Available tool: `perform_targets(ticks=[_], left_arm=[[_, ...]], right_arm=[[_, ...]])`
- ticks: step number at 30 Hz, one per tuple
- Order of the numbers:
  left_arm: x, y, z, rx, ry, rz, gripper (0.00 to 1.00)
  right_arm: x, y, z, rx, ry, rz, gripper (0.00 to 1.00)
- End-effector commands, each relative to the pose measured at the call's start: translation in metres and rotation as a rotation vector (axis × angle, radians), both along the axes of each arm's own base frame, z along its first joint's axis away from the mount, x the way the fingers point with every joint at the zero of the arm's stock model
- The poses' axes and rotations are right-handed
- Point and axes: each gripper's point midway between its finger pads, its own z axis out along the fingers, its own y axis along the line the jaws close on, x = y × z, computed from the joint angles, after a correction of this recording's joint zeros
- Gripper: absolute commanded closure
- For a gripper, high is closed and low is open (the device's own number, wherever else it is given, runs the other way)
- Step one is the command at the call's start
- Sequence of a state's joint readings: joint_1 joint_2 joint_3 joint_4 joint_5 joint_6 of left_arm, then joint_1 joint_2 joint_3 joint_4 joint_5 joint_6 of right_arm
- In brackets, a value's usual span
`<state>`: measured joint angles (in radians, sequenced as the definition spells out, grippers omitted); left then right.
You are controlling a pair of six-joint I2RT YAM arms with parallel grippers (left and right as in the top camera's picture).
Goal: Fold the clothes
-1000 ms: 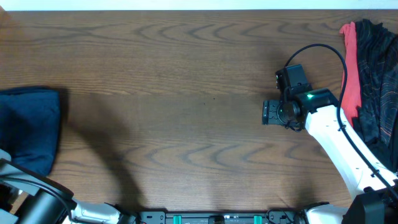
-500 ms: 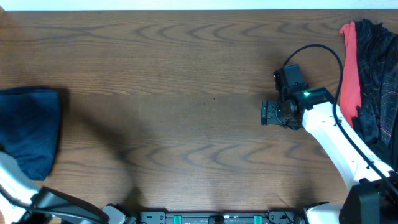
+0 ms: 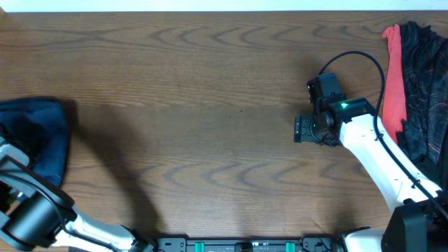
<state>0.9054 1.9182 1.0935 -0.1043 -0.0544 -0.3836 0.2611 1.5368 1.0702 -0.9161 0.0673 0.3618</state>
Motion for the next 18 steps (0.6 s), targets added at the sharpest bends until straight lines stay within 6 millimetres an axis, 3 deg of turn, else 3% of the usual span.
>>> perform_targets(ticks=[1, 4, 6, 10, 14, 18], left_arm=[[-0.010, -0.009, -0.037, -0.049, 0.107, -0.017, 0.89], [-0.003, -0.025, -0.060, -0.096, 0.138, -0.056, 0.89], [0.014, -0.042, -0.072, -0.131, 0.124, -0.115, 0.90], [0.058, -0.071, -0.071, -0.142, 0.050, -0.240, 0.90], [0.102, -0.113, -0.065, -0.130, 0.037, -0.379, 0.90], [0.130, -0.158, -0.065, -0.130, 0.041, -0.492, 0.90]], right_arm=[[0.000, -0.003, -0.001, -0.010, 0.003, 0.004, 0.21], [0.000, -0.003, -0.001, -0.010, 0.003, 0.004, 0.21], [0.000, -0.003, -0.001, -0.010, 0.004, 0.004, 0.21], [0.000, -0.003, -0.001, -0.010, 0.003, 0.004, 0.21], [0.001, -0.003, -0.001, -0.009, 0.000, 0.004, 0.21], [0.001, -0.003, -0.001, -0.009, -0.001, 0.004, 0.21]])
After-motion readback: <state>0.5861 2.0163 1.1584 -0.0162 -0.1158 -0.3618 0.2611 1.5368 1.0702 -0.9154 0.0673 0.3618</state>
